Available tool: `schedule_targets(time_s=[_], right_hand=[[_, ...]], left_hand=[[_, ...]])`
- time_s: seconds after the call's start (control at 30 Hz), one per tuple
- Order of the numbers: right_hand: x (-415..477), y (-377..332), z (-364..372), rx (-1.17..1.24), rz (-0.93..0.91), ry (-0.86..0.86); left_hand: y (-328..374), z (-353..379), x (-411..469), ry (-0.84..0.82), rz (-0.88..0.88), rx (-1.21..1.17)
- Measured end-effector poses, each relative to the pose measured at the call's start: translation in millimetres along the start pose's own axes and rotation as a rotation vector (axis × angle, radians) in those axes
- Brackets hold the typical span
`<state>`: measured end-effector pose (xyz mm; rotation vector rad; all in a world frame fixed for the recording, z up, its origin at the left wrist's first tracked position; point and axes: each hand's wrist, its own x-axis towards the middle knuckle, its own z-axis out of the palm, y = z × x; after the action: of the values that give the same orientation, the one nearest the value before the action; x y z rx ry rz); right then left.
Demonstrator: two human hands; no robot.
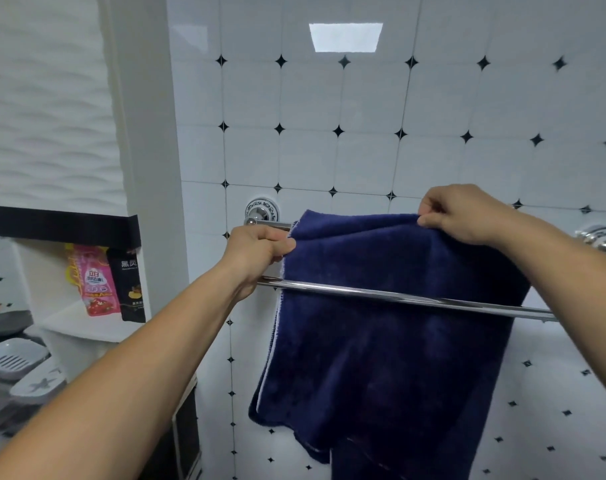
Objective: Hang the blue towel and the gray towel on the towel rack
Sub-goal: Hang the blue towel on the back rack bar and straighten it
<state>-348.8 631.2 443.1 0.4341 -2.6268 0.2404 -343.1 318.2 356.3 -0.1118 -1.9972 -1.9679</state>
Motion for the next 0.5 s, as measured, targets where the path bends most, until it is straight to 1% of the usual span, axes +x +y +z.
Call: schedule_targets(time_s=[0.07, 0.13, 0.23, 0.3, 0.33, 0.5], right_hand=[[1.1, -3.1, 9.4, -0.015, 0.039, 0.009], [-4.0, -1.2, 11.6, 0.014, 0.076, 0.064], [-27.9, 32.6, -7.6, 0.117, 0.158, 0.117], [-50.9, 56.2, -20.1, 0.219, 0.186, 0.039], [-60.6, 62.6, -22.0, 0.228, 0.181, -0.004], [-64.2, 74.3, -22.9, 0.135, 0.169, -0.008]], left_hand=[[2.5, 2.6, -2.4, 0.006, 0.004, 0.007], [3.3, 1.9, -2.9, 0.019, 0.014, 0.015], [1.0, 0.2, -0.4, 0.038, 0.026, 0.005], [-1.0, 2.0, 1.3, 0.051, 0.025, -0.007], [-1.1, 3.4, 2.1, 0.056, 0.020, -0.003], [2.3, 5.4, 5.4, 0.069, -0.019, 0.084]])
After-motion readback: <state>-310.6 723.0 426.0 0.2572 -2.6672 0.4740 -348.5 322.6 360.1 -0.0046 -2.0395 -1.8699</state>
